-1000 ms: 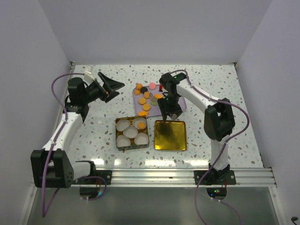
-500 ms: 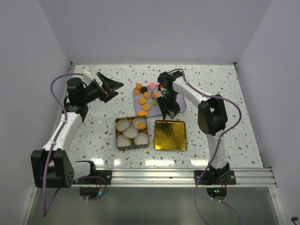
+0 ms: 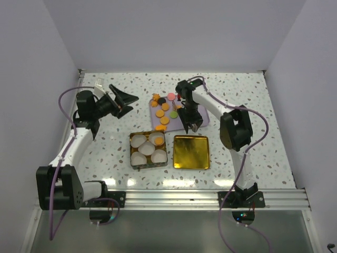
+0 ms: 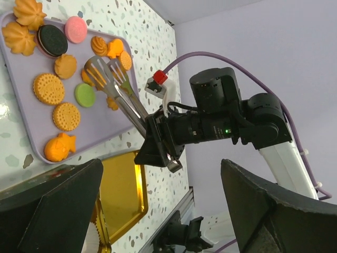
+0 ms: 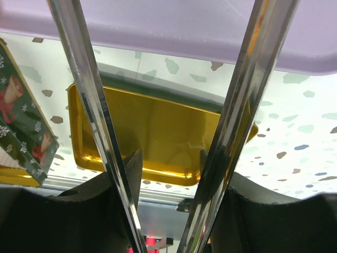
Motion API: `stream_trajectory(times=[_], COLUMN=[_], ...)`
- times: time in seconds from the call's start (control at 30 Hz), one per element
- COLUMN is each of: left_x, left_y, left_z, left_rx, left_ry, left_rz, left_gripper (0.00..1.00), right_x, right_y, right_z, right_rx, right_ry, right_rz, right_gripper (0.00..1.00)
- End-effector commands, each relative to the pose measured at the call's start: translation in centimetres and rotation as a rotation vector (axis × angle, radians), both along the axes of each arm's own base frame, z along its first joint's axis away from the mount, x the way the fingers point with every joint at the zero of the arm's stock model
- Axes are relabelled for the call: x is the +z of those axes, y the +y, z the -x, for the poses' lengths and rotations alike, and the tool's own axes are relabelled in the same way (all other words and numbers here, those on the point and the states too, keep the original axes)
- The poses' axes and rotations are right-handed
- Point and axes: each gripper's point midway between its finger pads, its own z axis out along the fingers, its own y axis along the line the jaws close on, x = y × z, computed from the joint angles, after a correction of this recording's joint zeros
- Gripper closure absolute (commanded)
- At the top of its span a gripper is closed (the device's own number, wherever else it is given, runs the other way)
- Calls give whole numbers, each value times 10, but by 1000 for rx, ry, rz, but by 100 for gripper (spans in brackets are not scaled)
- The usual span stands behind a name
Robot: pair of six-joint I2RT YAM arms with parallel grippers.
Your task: Pack the cookies
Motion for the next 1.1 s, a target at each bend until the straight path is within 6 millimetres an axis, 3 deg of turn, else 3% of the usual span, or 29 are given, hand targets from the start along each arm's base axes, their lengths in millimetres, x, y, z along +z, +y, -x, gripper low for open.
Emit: stream_trajectory(times=[0.0, 0.2, 0.47, 1.07], left_x=[6, 2, 3, 6], left_y=[1, 0, 3, 14], left_z=[-1, 0, 0, -2], left_rx=[-14, -22, -34, -36], left_ry=[-47, -38, -44, -46], left_rz=[20, 33, 31, 21], left_gripper=[0, 0, 0, 0], right_x=[8, 0, -2, 22], right_y=[-18, -7, -7, -11], right_z=[20, 32, 39, 32], right_rx=[40, 80, 82, 57], right_ry=[55, 92, 130, 59], right_rz=[120, 150, 164, 156], right_gripper=[50, 50, 49, 69])
